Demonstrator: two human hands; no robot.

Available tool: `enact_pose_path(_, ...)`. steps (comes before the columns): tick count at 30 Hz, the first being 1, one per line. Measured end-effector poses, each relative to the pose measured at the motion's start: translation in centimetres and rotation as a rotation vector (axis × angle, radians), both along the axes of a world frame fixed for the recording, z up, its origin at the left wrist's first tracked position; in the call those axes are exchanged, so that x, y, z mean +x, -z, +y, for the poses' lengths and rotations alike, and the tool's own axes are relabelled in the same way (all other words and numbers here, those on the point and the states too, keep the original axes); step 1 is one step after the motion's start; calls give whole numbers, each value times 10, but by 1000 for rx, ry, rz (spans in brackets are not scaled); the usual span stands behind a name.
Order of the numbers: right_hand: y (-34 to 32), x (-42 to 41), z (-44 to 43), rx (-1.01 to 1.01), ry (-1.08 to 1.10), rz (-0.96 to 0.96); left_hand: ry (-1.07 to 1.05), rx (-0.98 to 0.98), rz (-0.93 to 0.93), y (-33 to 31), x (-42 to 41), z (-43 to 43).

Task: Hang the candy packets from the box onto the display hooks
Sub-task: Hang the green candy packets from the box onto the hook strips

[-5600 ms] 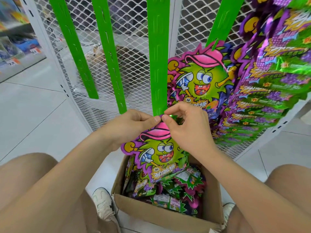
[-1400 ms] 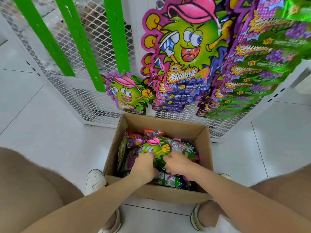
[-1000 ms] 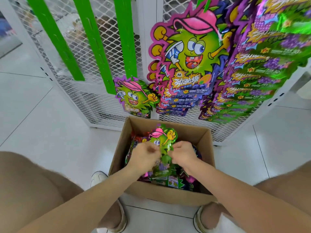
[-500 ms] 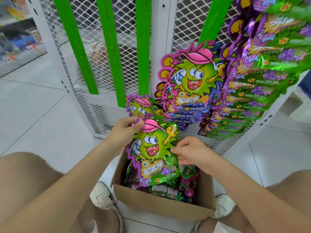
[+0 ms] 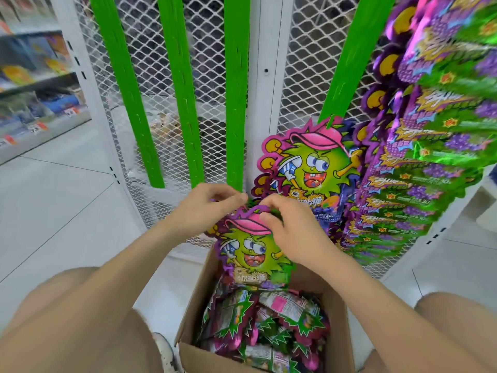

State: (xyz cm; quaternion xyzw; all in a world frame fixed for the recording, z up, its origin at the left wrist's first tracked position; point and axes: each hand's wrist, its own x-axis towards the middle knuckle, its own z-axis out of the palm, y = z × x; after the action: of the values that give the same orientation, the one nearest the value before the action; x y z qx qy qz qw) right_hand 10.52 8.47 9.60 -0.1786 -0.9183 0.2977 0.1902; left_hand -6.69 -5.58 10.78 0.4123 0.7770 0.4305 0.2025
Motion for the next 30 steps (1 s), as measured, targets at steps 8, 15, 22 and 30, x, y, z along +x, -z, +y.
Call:
enact_pose_path(8, -20, -10, 25, 31, -175, -240, -335, 65, 258, 26, -25, 57)
enact_pose_path(15, -30, -9, 36, -13, -175, -224, -294, 121, 45, 28, -42, 55)
enact_pose_path(22, -31, -13, 16, 98, -161, -118, -22, 78, -155, -3, -22, 17)
enact_pose_path(30, -26, -32, 0, -70, 54, 248, -48, -84, -205, -32, -4, -12)
